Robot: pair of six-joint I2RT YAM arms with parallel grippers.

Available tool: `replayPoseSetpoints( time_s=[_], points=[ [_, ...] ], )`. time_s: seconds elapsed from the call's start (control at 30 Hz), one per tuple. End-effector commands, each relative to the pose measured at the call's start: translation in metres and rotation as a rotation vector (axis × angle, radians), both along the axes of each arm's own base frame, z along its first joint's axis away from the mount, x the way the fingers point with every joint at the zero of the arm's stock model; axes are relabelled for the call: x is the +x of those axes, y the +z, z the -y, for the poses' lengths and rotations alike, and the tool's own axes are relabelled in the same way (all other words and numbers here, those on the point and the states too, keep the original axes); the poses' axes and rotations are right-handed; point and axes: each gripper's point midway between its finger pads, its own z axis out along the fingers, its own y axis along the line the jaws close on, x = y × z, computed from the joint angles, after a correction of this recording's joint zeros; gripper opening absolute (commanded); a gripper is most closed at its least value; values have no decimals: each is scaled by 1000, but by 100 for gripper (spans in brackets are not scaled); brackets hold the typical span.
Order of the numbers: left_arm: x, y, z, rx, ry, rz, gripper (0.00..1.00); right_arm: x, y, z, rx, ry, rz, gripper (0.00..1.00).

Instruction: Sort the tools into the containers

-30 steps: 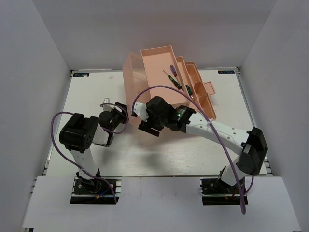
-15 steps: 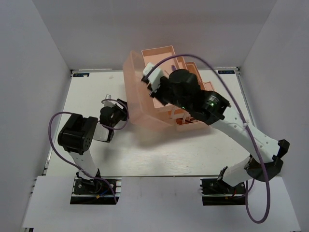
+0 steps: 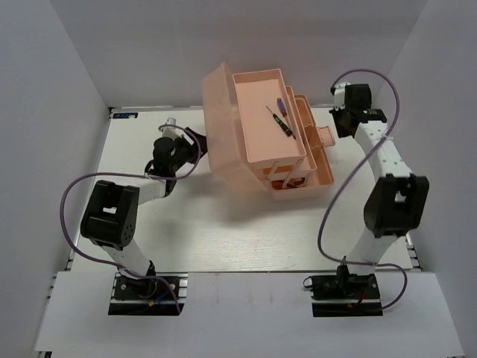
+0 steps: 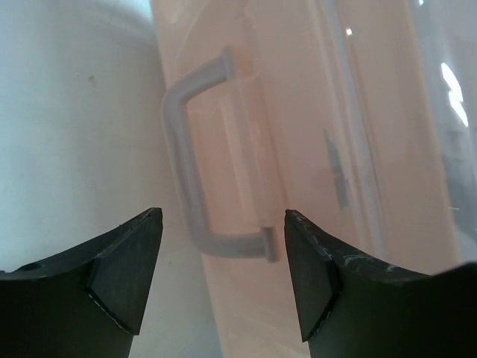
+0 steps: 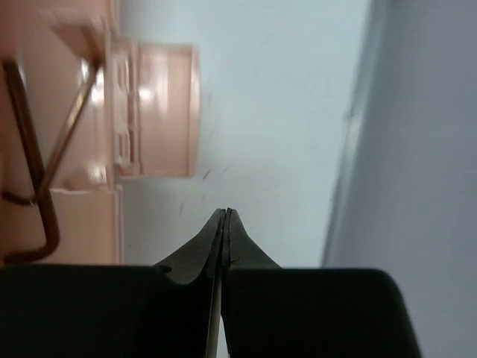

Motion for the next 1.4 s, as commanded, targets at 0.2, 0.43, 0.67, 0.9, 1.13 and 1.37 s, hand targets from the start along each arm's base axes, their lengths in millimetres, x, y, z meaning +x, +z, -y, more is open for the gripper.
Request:
replayPoseSetpoints(
  time_s=[0.2,0.43,0.67,0.9,1.13,1.37],
  points=[
    [11,97,53,12,-225,149,77,-47,-134,-47,451,94,-493,0],
    [24,90,121,-9,-435,100,77,-61,-122,-79,762,178,-510,0],
    [25,87,155,-13,-487,87,77,-64,-119,-59,708,101,-484,0],
    [5,185,105,115,-319,304,81,-78,-106,-31,634,44,-409,0],
    [-42,209,53,342,-207,331,88,-104,-91,4,463,-75,-313,3],
    [-103,67,-28,747,-175,-31,100,-138,-54,8,376,-5,-119,90]
  ],
)
